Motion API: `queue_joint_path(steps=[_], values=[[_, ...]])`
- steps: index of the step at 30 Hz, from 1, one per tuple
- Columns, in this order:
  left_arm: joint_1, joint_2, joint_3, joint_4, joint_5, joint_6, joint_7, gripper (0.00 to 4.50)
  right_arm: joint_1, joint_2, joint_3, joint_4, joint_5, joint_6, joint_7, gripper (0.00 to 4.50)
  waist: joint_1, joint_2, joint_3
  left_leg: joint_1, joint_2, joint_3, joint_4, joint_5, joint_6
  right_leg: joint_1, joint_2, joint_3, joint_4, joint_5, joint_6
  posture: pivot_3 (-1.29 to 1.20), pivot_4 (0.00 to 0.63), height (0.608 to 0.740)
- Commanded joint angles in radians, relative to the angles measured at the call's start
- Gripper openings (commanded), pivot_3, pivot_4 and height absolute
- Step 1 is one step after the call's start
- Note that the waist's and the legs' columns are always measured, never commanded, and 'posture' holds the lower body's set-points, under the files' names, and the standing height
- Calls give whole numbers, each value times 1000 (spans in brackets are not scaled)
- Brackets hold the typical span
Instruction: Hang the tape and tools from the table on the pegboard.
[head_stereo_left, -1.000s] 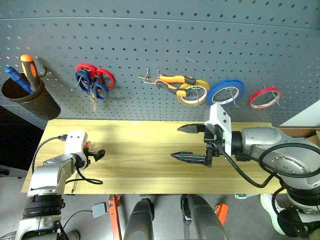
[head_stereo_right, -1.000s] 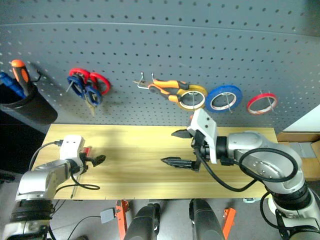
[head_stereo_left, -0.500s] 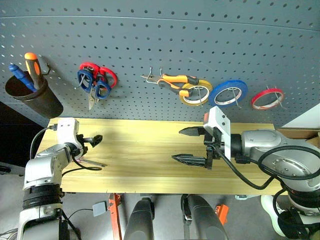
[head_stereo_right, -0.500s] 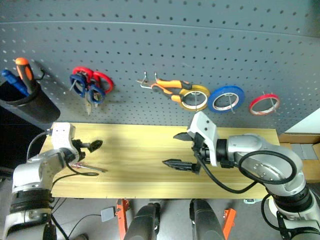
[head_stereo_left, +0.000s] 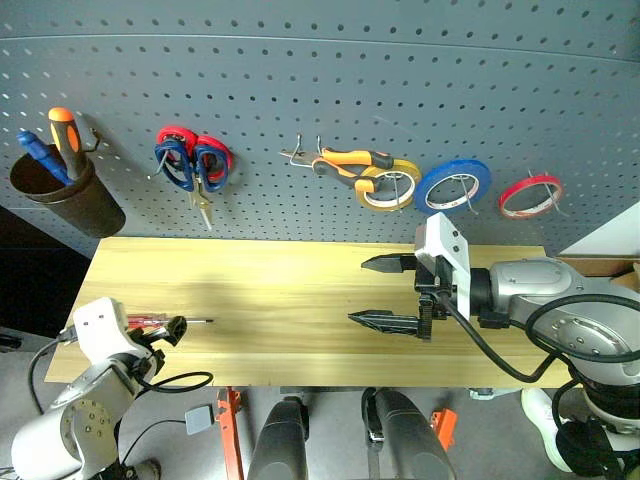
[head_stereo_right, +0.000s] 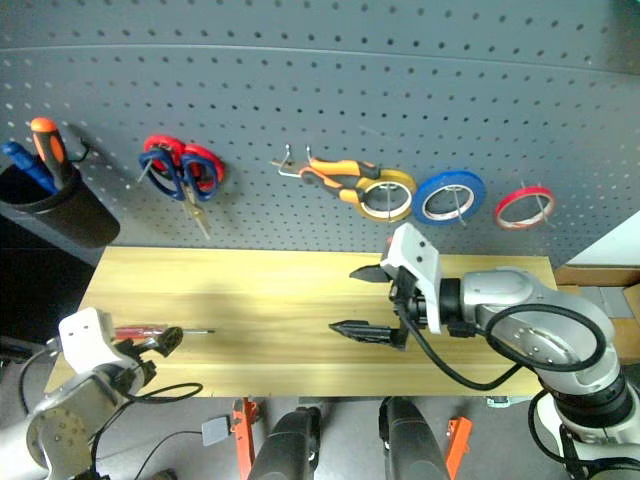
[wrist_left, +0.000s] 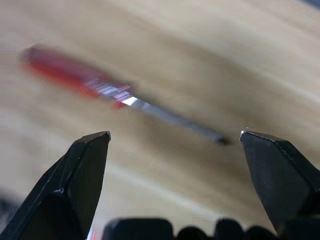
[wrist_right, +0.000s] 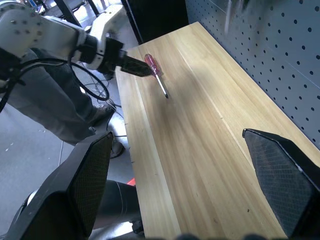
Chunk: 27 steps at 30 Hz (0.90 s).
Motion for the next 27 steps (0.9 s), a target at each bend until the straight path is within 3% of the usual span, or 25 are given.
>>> queue_joint_path(steps=[1,7,17,27], values=[[-77,-52,80,-11,-7,-21,91,4473,8,-8,-23,-24,16,-19,13,4500,5,0,0,0,0,0,0,0,0,1,0,0,0,0,0,-38,323,740],[-273,-110,152,127,14,-83,237,4473,-10,1,-24,-30,30,0,-1,4500,4,-1,0,0,-1,-1,1,0,0,2,0,0,-1,1,1,-47,325,740],[-328,-123,231,203,2,-101,383,4473,-6,-17,-36,-36,55,12,-12,4500,-2,-1,0,-1,-1,1,1,0,0,1,0,1,-2,1,1,-59,330,740],[-375,-16,190,429,30,-172,371,4473,15,-16,-25,-31,41,-10,-3,4500,1,-2,0,-1,-1,0,1,0,-1,1,0,0,-2,1,1,-52,329,740]])
